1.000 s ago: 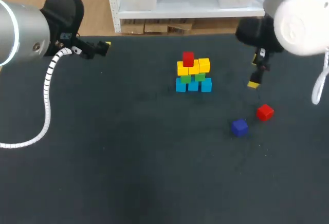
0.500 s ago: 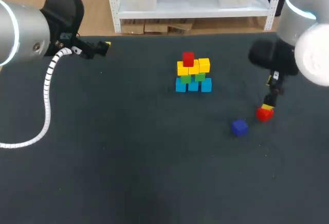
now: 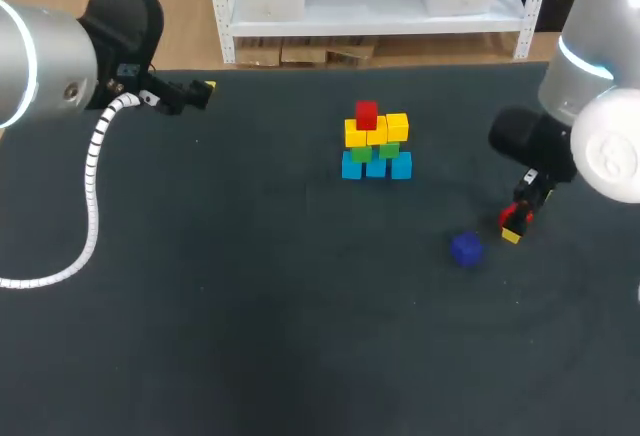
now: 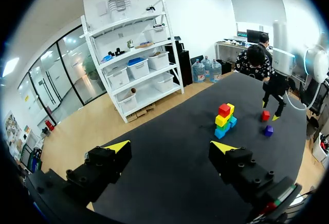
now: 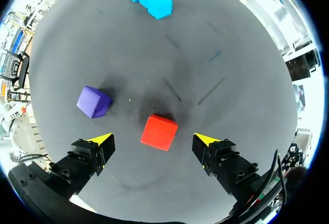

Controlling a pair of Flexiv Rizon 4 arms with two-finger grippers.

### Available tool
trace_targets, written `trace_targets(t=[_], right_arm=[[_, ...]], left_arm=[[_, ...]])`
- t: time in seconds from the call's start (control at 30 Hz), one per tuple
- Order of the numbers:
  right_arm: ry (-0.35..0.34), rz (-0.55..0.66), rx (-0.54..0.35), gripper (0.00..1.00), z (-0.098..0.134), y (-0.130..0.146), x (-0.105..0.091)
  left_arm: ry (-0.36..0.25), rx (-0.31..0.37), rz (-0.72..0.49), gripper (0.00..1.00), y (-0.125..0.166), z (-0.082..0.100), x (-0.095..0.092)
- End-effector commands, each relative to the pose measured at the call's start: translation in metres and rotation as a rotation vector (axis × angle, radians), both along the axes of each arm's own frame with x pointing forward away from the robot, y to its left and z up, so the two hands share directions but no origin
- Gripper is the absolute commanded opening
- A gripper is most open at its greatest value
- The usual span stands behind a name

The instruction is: Place the blue cubes, place green cubes on the blue cubes, place the yellow cubes on the green cubes, then place the red cubes on the yellow cubes, and place purple cube on the red cubes.

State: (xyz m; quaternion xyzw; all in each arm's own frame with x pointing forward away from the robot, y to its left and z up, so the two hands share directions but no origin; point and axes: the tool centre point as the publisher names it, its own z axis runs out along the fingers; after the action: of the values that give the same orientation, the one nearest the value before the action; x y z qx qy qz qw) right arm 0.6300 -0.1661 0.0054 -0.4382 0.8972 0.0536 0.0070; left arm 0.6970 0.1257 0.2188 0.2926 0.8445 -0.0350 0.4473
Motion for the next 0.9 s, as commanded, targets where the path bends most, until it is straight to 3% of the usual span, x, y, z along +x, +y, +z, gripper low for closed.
trace_targets(t=[0.03,0.07,0.1,0.23,0.27,0.3,0.63,0.9], right_arm=[[0.012,-0.002,-0.006,0.96,-0.006,0.001,0.004],[0.013,-0.002,-0.007,0.81,-0.007,0.001,0.004],[0.014,-0.002,-0.008,0.5,-0.007,0.001,0.004],[0.004,0.012,-0.02,0.27,-0.006,0.0,0.006],[0.001,0.016,-0.022,0.09,-0.005,0.0,0.006],[-0.001,0.02,-0.025,0.0,-0.005,0.0,0.007],[-0.058,0.137,0.011,0.0,0.015,0.0,0.014],[-0.206,0.306,0.073,0.0,0.069,0.009,0.044]], left_arm=[[0.001,-0.003,-0.005,1.0,0.001,0.0,0.001],[0.001,-0.003,-0.005,1.0,0.001,0.0,0.001],[0.001,-0.003,-0.005,1.0,0.001,0.0,0.001],[0.001,-0.003,-0.005,1.0,0.001,0.0,0.001],[0.001,-0.003,-0.005,1.0,0.001,0.0,0.001],[0.001,-0.003,-0.005,1.0,0.001,0.0,0.001],[0.001,-0.003,-0.005,1.0,0.001,0.0,0.001],[0.001,-0.003,-0.005,1.0,0.001,0.0,0.001]])
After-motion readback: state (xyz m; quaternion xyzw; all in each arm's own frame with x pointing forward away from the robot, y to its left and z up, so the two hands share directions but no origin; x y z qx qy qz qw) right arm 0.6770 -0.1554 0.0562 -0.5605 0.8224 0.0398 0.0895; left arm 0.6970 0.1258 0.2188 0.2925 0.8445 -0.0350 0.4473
